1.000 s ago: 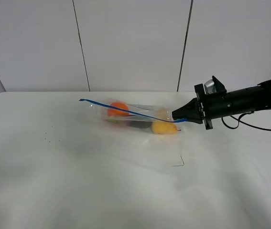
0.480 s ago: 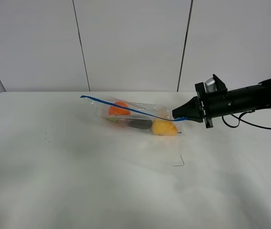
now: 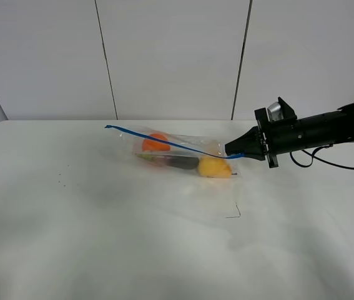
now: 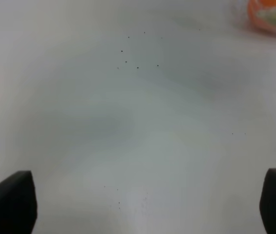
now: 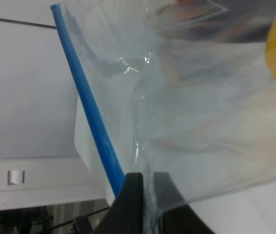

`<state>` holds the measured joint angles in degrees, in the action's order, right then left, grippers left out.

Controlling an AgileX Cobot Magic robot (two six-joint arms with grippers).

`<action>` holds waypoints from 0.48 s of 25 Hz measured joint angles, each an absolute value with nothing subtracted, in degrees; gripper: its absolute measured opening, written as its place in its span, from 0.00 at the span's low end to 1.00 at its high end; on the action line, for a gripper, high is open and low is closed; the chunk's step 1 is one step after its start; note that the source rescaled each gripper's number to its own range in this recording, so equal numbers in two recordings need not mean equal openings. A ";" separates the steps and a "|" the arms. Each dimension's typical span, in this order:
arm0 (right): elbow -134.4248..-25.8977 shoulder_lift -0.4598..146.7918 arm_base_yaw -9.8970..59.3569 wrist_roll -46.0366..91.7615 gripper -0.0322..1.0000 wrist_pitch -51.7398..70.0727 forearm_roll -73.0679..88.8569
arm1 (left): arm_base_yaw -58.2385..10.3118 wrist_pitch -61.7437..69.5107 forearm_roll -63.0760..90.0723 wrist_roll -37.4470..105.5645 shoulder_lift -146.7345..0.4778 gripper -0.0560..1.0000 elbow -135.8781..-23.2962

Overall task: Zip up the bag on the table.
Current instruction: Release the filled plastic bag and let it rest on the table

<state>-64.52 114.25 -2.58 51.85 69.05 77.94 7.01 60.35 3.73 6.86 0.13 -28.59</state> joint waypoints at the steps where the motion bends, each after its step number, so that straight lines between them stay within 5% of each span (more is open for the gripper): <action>1: -64.52 114.25 -2.58 51.85 0.03 69.05 77.94 | 7.01 60.35 3.73 6.86 0.13 1.00 -28.59; 12: -64.52 114.25 -2.58 51.85 0.03 69.05 77.94 | 2.07 60.35 3.68 6.79 0.13 1.00 -28.59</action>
